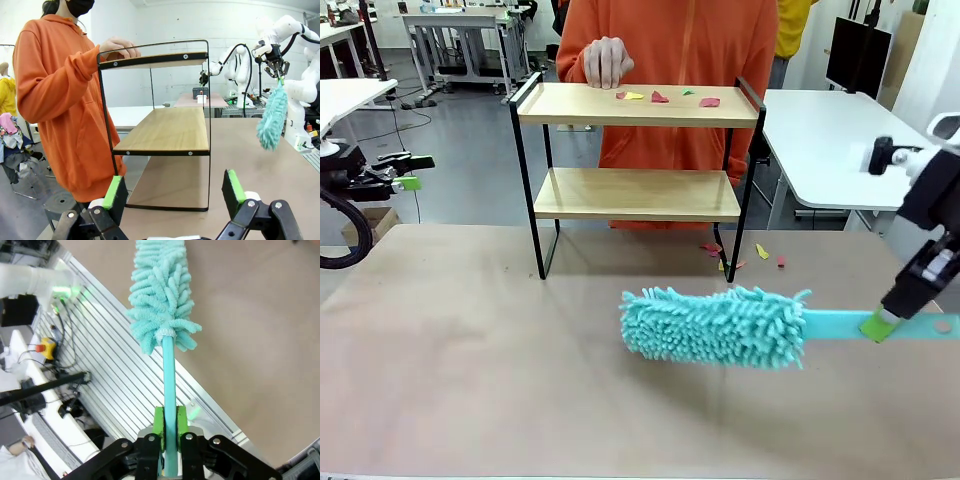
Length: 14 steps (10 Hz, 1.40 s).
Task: Clean the shelf.
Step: Clean the specific section of the Shelf indicated by the human with the Duster.
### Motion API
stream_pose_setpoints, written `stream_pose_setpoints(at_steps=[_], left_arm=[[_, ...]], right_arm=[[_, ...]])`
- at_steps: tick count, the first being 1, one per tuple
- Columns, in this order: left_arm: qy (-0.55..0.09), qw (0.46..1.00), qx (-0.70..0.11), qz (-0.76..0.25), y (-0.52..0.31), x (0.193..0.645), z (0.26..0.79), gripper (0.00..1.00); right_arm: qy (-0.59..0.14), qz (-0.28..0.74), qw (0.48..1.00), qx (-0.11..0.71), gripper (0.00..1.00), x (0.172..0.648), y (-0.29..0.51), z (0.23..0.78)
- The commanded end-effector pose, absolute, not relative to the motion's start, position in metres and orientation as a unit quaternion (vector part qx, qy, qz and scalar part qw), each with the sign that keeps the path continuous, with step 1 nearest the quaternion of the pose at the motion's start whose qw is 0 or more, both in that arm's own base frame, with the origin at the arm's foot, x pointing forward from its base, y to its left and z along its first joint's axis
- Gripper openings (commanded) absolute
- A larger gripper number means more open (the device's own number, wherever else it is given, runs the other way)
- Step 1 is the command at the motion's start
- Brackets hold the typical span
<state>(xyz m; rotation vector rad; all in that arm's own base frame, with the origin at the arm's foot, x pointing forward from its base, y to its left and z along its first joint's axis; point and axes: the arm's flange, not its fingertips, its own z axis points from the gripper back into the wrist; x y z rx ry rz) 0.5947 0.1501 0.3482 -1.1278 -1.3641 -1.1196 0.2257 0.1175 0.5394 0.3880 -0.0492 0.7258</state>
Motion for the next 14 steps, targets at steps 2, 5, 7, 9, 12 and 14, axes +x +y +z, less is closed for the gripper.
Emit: stream_pose_setpoints(at_steps=[2, 5, 7, 9, 12, 14], left_arm=[[-0.564, 0.499, -0.466, -0.464, 0.149, 0.592, 0.352, 1.00], [-0.564, 0.499, -0.466, -0.464, 0.149, 0.592, 0.352, 1.00], [-0.564, 0.499, -0.466, -0.464, 0.149, 0.592, 0.352, 1.00], [-0.564, 0.499, -0.466, -0.464, 0.149, 0.592, 0.352, 1.00], [-0.564, 0.499, -0.466, -0.464, 0.149, 0.592, 0.352, 1.00], [-0.564, 0.499, -0.466, -0.464, 0.149, 0.592, 0.352, 1.00]], right_arm=[[-0.110, 0.304, 0.902, 0.288, 0.13, 0.218, 0.144, 0.606], [-0.212, 0.255, 0.892, 0.306, 0.13, 0.203, 0.190, 0.664], [-0.252, 0.181, 0.901, 0.302, 0.13, 0.199, 0.240, 0.690], [-0.282, 0.098, 0.908, 0.293, 0.13, 0.216, 0.294, 0.704], [-0.295, 0.014, 0.925, 0.241, 0.13, 0.254, 0.357, 0.713], [-0.253, 0.038, 0.933, 0.254, 0.13, 0.261, 0.349, 0.714]])
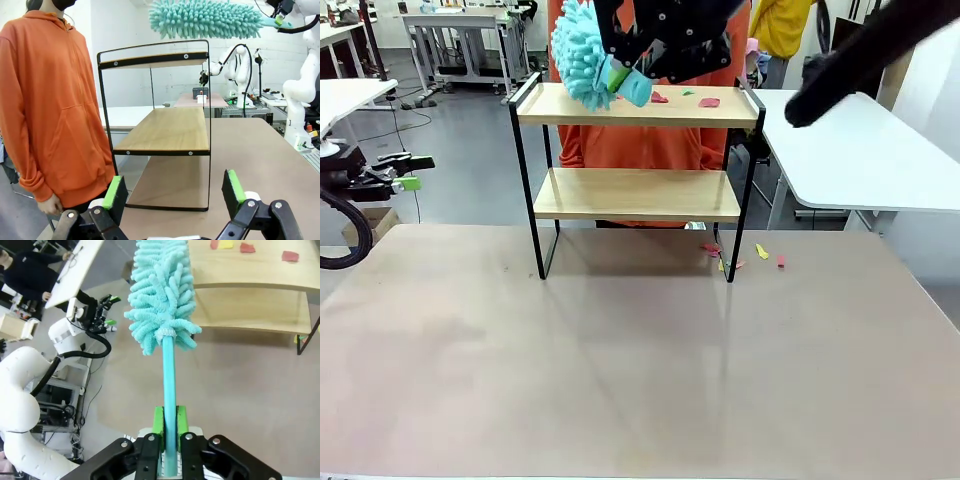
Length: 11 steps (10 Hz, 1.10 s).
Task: Clean the shelf.
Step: Clean the specific section of the Shelf indicated by the human with the Duster.
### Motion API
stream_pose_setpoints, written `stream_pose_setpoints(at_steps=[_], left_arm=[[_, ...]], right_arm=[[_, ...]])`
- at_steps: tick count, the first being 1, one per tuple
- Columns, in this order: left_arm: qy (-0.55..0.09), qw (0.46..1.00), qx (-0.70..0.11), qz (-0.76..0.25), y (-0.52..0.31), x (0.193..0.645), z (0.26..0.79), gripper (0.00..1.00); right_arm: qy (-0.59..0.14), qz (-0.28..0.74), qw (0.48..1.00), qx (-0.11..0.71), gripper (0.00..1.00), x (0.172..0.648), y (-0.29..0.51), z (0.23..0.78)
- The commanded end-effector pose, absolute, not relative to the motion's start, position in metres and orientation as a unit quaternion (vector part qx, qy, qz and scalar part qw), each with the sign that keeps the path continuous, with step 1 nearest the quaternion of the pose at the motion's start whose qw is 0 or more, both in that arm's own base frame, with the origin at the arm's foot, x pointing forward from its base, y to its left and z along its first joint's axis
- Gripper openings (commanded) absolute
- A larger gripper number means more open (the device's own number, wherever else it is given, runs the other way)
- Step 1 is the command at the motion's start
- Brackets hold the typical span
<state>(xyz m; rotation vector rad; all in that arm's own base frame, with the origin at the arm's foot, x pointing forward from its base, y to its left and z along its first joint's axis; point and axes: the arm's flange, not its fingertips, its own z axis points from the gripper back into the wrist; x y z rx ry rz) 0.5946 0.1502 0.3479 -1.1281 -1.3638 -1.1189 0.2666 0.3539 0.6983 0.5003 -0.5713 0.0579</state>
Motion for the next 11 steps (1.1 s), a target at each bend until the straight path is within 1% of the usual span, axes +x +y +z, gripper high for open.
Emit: stream_pose_setpoints(at_steps=[1, 5, 6, 8, 10, 11], left_arm=[[-0.564, 0.499, -0.466, -0.464, 0.149, 0.592, 0.352, 1.00], [-0.564, 0.499, -0.466, -0.464, 0.149, 0.592, 0.352, 1.00], [-0.564, 0.499, -0.466, -0.464, 0.149, 0.592, 0.352, 1.00], [-0.564, 0.499, -0.466, -0.464, 0.149, 0.592, 0.352, 1.00], [-0.564, 0.499, -0.466, -0.464, 0.149, 0.592, 0.352, 1.00], [-0.564, 0.499, -0.466, -0.464, 0.149, 0.592, 0.352, 1.00]], right_arm=[[-0.291, 0.032, 0.923, 0.251, 0.13, 0.255, 0.351, 0.697], [-0.291, 0.032, 0.923, 0.251, 0.13, 0.255, 0.351, 0.697], [-0.277, 0.047, 0.927, 0.249, 0.13, 0.257, 0.357, 0.699], [-0.308, 0.044, 0.924, 0.220, 0.13, 0.286, 0.411, 0.715], [-0.327, 0.019, 0.929, 0.176, 0.13, 0.306, 0.450, 0.715], [-0.321, 0.005, 0.931, 0.175, 0.13, 0.313, 0.467, 0.713]])
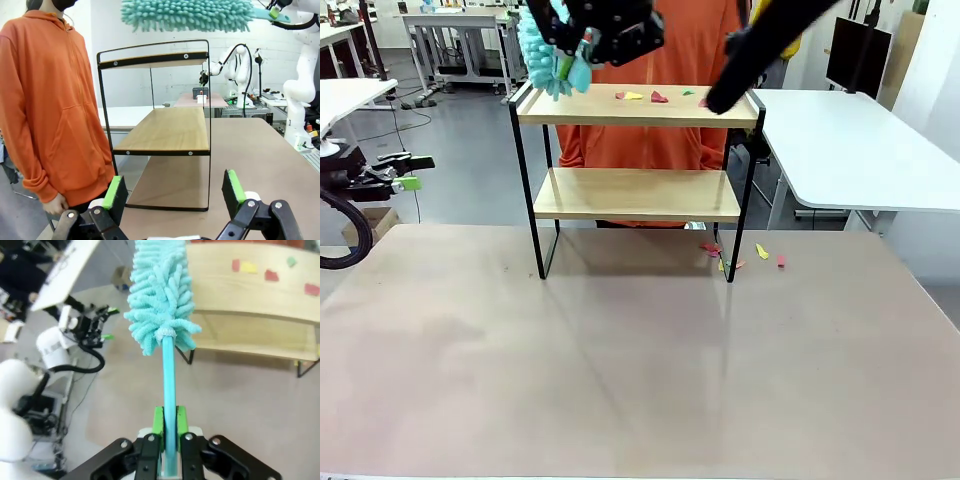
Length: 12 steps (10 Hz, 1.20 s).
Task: Clean the shelf.
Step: Clean the specific section of the Shelf indicated by the human with the Duster.
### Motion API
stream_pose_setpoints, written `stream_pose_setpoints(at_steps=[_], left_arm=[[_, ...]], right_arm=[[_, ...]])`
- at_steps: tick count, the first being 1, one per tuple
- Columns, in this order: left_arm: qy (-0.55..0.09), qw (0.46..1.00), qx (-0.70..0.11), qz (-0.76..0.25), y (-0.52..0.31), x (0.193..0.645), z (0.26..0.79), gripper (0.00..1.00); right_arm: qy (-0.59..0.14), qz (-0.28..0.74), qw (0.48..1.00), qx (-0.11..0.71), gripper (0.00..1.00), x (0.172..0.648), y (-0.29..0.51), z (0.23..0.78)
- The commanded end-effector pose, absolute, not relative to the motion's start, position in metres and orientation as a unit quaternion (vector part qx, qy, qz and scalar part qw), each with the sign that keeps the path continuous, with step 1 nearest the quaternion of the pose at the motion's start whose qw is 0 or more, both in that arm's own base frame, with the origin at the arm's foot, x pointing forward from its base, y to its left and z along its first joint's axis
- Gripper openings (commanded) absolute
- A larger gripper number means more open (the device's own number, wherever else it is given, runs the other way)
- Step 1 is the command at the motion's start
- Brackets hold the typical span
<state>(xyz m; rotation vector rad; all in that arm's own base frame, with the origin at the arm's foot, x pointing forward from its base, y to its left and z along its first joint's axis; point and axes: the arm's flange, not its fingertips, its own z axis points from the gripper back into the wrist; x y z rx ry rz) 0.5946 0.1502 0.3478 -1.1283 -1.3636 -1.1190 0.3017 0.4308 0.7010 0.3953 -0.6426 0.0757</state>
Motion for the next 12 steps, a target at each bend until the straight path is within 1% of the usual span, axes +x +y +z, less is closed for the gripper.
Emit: stream_pose_setpoints(at_steps=[1, 4, 8, 10, 12], left_arm=[[-0.564, 0.499, -0.466, -0.464, 0.149, 0.592, 0.352, 1.00], [-0.564, 0.499, -0.466, -0.464, 0.149, 0.592, 0.352, 1.00], [-0.564, 0.499, -0.466, -0.464, 0.149, 0.592, 0.352, 1.00], [-0.564, 0.499, -0.466, -0.464, 0.149, 0.592, 0.352, 1.00], [-0.564, 0.499, -0.466, -0.464, 0.149, 0.592, 0.352, 1.00]], right_arm=[[-0.313, -0.007, 0.934, 0.172, 0.13, 0.320, 0.479, 0.710], [-0.311, -0.025, 0.935, 0.169, 0.13, 0.337, 0.504, 0.708], [-0.304, -0.039, 0.940, 0.149, 0.13, 0.358, 0.520, 0.687], [-0.282, -0.043, 0.947, 0.147, 0.13, 0.364, 0.521, 0.673], [-0.276, -0.036, 0.948, 0.153, 0.13, 0.363, 0.519, 0.672]])
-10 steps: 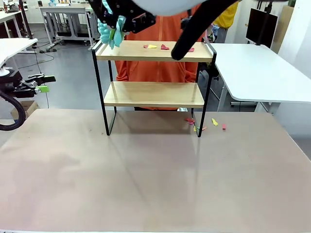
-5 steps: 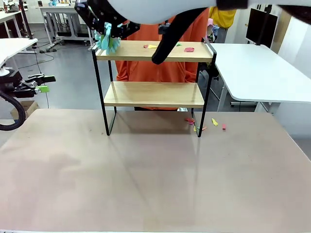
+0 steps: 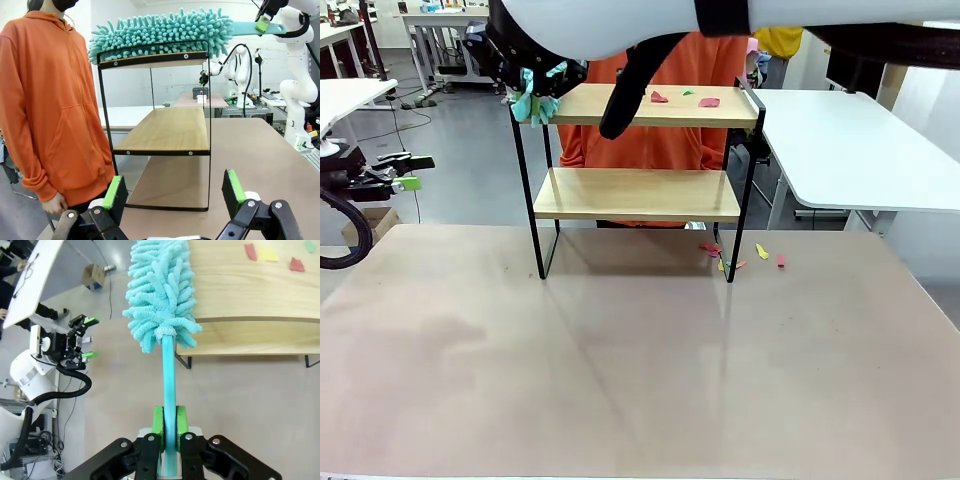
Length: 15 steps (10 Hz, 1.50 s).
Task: Clean the shelf.
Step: Clean the specific section of the Shelf indicated by the human with the Duster.
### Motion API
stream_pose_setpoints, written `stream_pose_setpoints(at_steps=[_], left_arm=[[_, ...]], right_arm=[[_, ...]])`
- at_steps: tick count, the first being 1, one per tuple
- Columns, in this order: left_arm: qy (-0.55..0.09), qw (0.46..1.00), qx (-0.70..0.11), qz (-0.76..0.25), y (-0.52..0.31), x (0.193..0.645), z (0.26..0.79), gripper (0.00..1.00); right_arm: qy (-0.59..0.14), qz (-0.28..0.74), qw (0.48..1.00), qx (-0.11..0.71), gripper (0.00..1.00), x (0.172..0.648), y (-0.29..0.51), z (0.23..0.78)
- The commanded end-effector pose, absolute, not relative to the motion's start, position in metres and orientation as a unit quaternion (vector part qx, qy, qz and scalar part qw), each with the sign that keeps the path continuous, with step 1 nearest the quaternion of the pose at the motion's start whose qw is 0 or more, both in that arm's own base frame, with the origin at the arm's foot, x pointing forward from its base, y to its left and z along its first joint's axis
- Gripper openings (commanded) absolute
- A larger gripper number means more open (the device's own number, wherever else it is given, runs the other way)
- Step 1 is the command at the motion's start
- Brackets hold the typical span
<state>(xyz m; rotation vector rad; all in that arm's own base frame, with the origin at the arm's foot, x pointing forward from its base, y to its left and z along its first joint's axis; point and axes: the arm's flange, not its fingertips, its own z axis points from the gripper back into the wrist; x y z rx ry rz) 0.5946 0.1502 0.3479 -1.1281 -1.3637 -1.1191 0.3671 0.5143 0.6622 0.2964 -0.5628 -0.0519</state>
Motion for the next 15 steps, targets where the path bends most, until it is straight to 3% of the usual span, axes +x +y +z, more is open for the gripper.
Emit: stream_pose_setpoints(at_steps=[1, 6, 15], left_arm=[[-0.564, 0.499, -0.466, -0.464, 0.149, 0.592, 0.352, 1.00], [-0.564, 0.499, -0.466, -0.464, 0.149, 0.592, 0.352, 1.00], [-0.564, 0.499, -0.466, -0.464, 0.149, 0.592, 0.352, 1.00]], right_arm=[[-0.277, -0.025, 0.950, 0.144, 0.13, 0.366, 0.512, 0.661], [-0.279, -0.026, 0.949, 0.143, 0.13, 0.369, 0.515, 0.661], [-0.237, -0.092, 0.967, 0.032, 0.13, 0.404, 0.388, 0.668]])
